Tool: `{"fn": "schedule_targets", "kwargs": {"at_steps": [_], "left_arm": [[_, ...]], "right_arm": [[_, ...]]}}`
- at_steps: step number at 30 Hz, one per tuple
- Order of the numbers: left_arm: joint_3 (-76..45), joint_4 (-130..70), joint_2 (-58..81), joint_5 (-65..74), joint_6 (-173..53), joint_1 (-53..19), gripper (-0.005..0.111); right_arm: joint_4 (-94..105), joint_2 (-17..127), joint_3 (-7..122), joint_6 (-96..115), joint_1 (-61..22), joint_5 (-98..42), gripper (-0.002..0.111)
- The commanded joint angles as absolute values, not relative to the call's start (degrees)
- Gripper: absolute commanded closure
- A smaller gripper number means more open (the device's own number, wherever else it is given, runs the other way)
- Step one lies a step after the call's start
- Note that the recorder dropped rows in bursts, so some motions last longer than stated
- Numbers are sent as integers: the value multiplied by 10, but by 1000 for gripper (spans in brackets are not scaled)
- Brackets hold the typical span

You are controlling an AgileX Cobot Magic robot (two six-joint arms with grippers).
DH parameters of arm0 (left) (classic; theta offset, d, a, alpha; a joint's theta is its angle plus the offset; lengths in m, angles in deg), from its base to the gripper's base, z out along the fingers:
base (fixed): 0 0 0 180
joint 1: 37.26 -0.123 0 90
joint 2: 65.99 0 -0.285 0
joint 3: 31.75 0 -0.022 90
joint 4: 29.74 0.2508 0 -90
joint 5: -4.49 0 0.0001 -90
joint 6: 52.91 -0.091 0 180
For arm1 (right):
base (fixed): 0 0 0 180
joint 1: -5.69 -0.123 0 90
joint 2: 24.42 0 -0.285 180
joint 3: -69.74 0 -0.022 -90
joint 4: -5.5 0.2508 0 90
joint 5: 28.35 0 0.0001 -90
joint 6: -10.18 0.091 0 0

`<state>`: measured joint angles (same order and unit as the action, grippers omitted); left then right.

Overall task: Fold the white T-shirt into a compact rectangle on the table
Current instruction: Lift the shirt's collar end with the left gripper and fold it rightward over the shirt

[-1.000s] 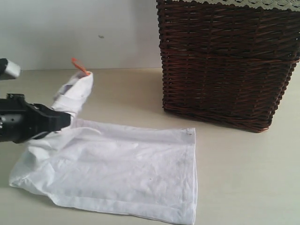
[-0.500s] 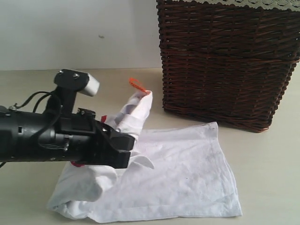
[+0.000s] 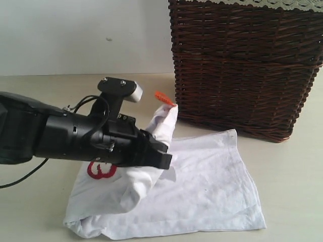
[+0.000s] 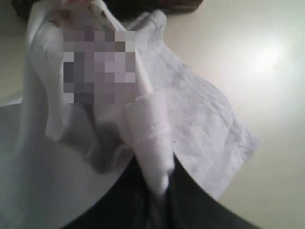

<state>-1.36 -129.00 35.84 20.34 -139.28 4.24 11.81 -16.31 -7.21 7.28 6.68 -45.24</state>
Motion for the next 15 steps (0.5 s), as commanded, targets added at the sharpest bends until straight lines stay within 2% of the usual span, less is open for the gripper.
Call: {"fn": "schedule_targets", "kwargs": {"at_steps": [1, 15], "left_arm": [[-60, -1297, 357, 210, -1362, 49, 107], [-97, -1297, 417, 178, -1367, 167, 107]], "right_arm": [[116, -166, -75, 73, 70, -445, 61], [116, -166, -75, 73, 70, -445, 61]]}}
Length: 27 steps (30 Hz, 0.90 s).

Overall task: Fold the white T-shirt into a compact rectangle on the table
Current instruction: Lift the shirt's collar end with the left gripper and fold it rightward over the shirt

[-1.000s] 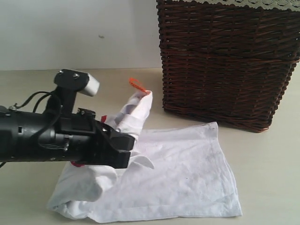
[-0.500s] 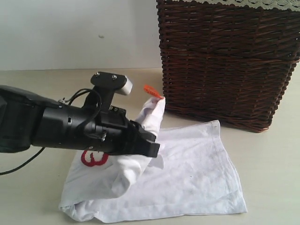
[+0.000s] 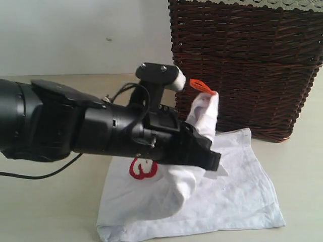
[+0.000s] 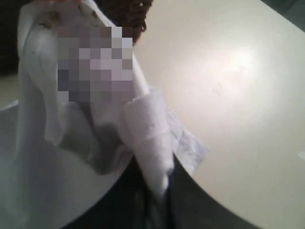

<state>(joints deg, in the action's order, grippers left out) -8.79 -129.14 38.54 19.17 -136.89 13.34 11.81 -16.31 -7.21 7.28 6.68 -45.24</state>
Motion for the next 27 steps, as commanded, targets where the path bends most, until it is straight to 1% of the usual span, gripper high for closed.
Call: {"fn": "schedule_targets", "kwargs": {"at_steps": [1, 9, 14, 17, 18, 20, 21, 23, 24, 25, 27], "left_arm": [[-101, -1297, 428, 172, -1367, 175, 107], [-150, -1297, 448, 155, -1364, 187, 107], [-179, -1297, 463, 181, -1367, 187, 105], [-190, -1297, 485, 206, -1367, 187, 90], [-192, -1297, 494, 221, -1367, 187, 79], [-192, -1297, 506, 235, -1367, 188, 61], [-192, -1297, 512, 236, -1365, 192, 47], [-197, -1297, 520, 231, -1367, 200, 33], [-201, -1297, 522, 230, -1375, 204, 27], [-207, -1297, 523, 231, -1383, 207, 25], [-218, -1297, 518, 234, -1402, 208, 26]], "right_arm": [[116, -166, -75, 73, 70, -445, 61], [116, -166, -75, 73, 70, -445, 61], [116, -166, -75, 73, 70, -445, 61], [116, -166, -75, 73, 70, -445, 61], [116, -166, -75, 73, 70, -445, 61], [116, -166, -75, 73, 70, -445, 61], [116, -166, -75, 73, 70, -445, 61], [116, -166, -75, 73, 70, -445, 61], [116, -166, -75, 73, 70, -445, 61], [116, -166, -75, 73, 70, -445, 61], [116, -166, -75, 73, 70, -445, 61]]}}
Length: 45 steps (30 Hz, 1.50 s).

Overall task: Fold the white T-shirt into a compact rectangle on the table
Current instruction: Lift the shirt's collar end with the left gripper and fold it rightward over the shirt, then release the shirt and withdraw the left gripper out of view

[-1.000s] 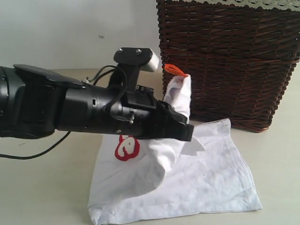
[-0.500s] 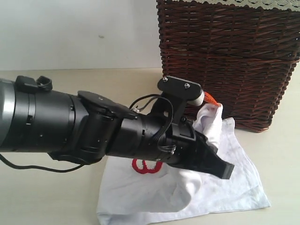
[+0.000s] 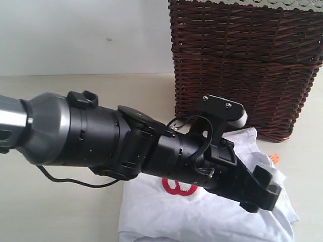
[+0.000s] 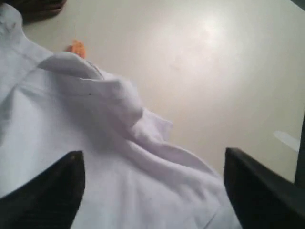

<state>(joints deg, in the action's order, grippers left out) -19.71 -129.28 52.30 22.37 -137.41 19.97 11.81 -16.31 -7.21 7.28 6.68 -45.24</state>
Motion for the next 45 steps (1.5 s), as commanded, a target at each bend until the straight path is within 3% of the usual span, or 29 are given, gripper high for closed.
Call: {"fn": "schedule_targets", "kwargs": {"at_steps": [1, 7, 12, 17, 21, 29, 36, 41, 45], "left_arm": [[-221, -1297, 511, 232, -1413, 208, 26], [-205, -1258, 434, 166, -1431, 201, 27], [-141, -1248, 388, 197, -1426, 183, 37], [-77, -1248, 357, 207, -1405, 159, 66], [-68, -1250, 310, 205, -1377, 112, 106], [-51, -1259, 171, 174, -1377, 2, 107], [-23, -1279, -13, -41, -1382, -93, 107], [105, -1279, -267, -43, -1427, -201, 107], [245, -1279, -428, -21, -1428, -220, 107]], "right_arm": [[116, -166, -75, 73, 70, -445, 61], [116, -166, -75, 73, 70, -445, 61], [116, -166, -75, 73, 70, -445, 61], [116, -166, -75, 73, 70, -445, 61], [116, -166, -75, 73, 70, -445, 61], [116, -166, -75, 73, 70, -445, 61], [116, -166, -75, 73, 70, -445, 61], [116, -166, -75, 73, 70, -445, 61], [116, -166, -75, 73, 70, -445, 61]]}}
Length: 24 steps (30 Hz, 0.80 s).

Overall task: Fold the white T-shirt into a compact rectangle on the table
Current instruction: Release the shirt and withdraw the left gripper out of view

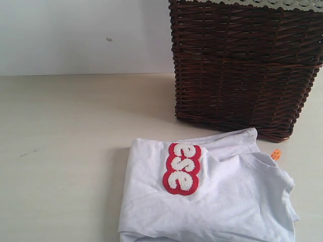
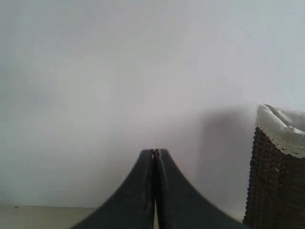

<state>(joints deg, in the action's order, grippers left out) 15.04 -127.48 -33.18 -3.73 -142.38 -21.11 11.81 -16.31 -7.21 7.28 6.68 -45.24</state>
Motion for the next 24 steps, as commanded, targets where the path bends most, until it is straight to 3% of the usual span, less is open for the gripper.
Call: {"fn": "schedule_targets", "kwargs": {"at_steps": [1, 12, 24], "left_arm": [[263, -1279, -446, -19, -1428, -220, 107], [455, -1279, -472, -23, -1429, -218, 107], [441, -1297, -477, -28, -1429, -218, 107]], "right_arm": [[116, -166, -75, 73, 70, -445, 61], [116, -166, -75, 73, 70, -445, 61], [116, -166, -75, 73, 70, -445, 61]]}}
